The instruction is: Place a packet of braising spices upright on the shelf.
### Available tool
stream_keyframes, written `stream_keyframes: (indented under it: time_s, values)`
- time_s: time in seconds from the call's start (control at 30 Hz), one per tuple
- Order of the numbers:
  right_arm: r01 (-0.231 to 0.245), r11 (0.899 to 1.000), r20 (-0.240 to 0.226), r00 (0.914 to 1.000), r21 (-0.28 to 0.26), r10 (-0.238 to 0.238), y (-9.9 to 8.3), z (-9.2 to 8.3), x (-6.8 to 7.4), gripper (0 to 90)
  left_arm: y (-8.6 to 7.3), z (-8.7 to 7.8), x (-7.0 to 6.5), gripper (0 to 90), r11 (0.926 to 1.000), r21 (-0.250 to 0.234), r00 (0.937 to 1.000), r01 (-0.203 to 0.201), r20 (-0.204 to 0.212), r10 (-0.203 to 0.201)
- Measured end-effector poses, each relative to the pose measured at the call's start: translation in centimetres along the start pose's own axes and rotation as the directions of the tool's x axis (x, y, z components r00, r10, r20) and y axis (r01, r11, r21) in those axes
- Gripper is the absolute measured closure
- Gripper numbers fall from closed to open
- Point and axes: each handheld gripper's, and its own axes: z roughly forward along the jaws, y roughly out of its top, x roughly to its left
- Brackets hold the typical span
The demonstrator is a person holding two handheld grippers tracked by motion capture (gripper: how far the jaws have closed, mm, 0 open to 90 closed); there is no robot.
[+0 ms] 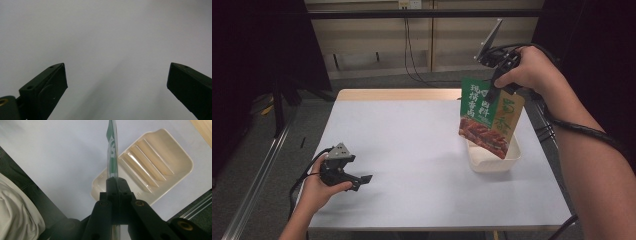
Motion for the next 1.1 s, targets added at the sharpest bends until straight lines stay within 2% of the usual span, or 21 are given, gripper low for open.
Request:
stream_keyframes:
  time_s: [0.17,0.2,0.4,0.53,0.77,0.97,1.03,1.1]
  values:
    - [-0.003,1.0,0.001,1.0,-0.002,0.003,-0.4,0.1,-0.3,90.0,0.0,0.0,0.0,2.6,1.0,-0.005,1.0,0.007,-0.004,-0.007]
    - [-0.016,1.0,-0.004,0.9999,0.003,0.016,-0.5,0.0,-0.2,90.0,0.0,0.1,0.0,2.6,0.9999,-0.006,1.0,0.009,-0.004,-0.009]
    - [-0.011,1.0,0.0,0.9999,0.014,0.011,-0.9,-0.1,-0.4,90.0,0.0,0.1,0.0,2.6,1.0,0.005,1.0,0.0,-0.001,0.0]
    - [-0.009,1.0,0.0,1.0,0.014,0.009,-1.1,-0.1,-0.5,90.0,-0.1,0.1,0.0,2.6,0.9999,-0.009,0.9999,0.011,0.002,-0.011]
    - [-0.018,1.0,0.004,0.9998,0.023,0.018,-1.4,0.0,-0.7,90.0,0.0,0.0,0.0,2.7,1.0,0.0,1.0,0.003,-0.007,-0.003]
    - [-0.007,1.0,-0.001,1.0,0.03,0.007,-1.7,0.2,-0.8,90.0,-0.1,0.0,0.1,2.6,1.0,-0.007,1.0,0.007,0.0,-0.007]
    - [-0.012,0.999,0.003,0.9999,0.036,0.012,-1.8,0.3,-1.0,90.0,-0.1,-0.1,0.1,2.7,0.9999,-0.007,0.9999,0.008,-0.01,-0.008]
    - [-0.015,0.999,0.002,0.9999,0.041,0.015,-1.9,0.4,-1.0,90.0,-0.1,0.0,0.2,2.7,0.9999,-0.01,1.0,0.008,0.0,-0.008]
